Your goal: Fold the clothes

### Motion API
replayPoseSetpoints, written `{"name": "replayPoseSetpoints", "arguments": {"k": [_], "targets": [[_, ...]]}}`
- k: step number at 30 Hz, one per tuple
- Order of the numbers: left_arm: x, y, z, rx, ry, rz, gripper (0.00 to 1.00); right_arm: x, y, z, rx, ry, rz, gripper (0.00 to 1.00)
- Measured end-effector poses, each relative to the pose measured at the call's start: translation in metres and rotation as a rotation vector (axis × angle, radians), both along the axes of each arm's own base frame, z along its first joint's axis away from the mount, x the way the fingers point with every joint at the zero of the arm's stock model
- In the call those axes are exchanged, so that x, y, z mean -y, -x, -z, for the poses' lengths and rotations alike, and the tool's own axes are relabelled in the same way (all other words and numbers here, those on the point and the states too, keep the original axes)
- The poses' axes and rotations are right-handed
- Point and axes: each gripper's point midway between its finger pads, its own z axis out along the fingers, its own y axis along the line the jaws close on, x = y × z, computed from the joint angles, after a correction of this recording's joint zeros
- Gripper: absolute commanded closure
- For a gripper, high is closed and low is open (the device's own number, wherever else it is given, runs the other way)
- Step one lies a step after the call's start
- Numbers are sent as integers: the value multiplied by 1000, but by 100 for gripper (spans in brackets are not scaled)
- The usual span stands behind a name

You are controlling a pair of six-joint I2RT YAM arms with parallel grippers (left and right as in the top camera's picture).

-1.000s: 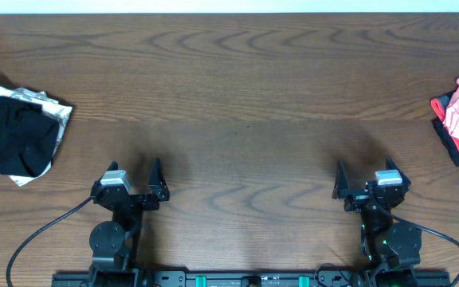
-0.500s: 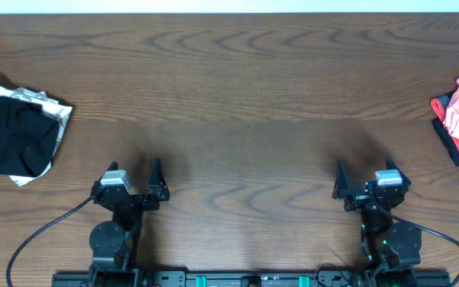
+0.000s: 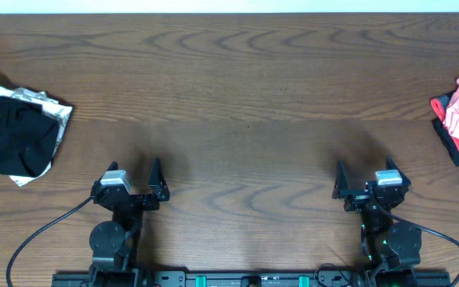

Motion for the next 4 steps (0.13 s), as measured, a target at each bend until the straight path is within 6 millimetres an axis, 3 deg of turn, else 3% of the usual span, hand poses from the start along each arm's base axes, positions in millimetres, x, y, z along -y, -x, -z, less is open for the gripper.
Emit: {"name": "replayPoseSetpoints", "arguments": {"k": [4], "targets": [[0, 0, 0, 0, 0, 0, 2, 0, 0, 0, 0, 0, 0, 1]]}}
